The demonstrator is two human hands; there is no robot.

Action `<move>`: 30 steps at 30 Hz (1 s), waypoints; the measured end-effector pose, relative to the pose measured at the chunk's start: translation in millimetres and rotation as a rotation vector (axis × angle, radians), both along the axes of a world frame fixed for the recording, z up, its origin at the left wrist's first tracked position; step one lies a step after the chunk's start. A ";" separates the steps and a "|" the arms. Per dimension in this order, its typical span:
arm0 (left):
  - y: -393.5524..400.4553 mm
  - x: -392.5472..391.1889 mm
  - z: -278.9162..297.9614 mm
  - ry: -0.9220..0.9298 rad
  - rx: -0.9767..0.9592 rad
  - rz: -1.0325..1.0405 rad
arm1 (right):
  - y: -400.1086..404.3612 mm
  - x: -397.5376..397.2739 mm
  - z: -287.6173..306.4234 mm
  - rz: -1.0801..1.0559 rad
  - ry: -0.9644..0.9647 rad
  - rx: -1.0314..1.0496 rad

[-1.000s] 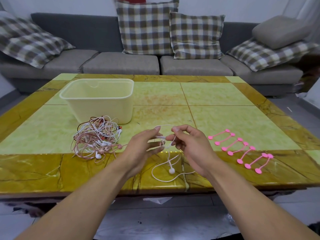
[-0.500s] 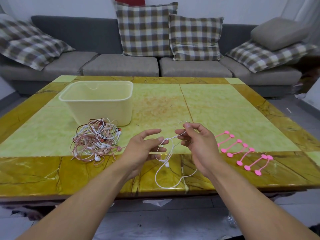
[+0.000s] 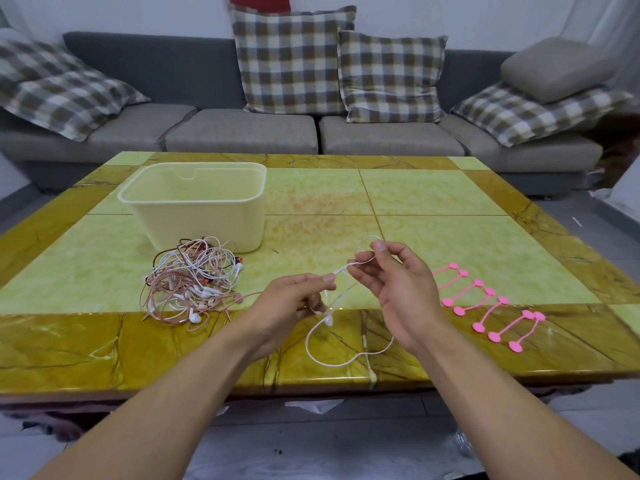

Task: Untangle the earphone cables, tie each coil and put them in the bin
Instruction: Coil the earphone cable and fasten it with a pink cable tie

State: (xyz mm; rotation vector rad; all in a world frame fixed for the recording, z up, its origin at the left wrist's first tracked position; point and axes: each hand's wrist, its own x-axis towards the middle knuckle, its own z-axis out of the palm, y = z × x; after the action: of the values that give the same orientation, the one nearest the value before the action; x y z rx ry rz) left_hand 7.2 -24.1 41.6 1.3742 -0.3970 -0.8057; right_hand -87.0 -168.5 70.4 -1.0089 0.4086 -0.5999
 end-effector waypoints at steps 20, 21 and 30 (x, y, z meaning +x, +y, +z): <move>3.7 3.1 -2.0 -0.277 0.060 0.146 | 0.1 0.3 -8.2 -0.008 0.125 -0.289; 5.8 5.3 -4.1 -0.305 0.090 0.137 | -0.1 0.0 -7.2 -0.027 0.111 -0.279; 4.9 -1.5 -6.6 -0.352 0.287 0.123 | -2.2 -0.8 0.0 -0.191 0.009 -0.256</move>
State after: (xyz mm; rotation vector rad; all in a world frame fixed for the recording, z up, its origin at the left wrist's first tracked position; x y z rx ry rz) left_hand 5.7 -19.2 35.0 1.8006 -0.4760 -0.5316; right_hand -87.7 -170.6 70.4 -1.2255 0.4471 -0.8347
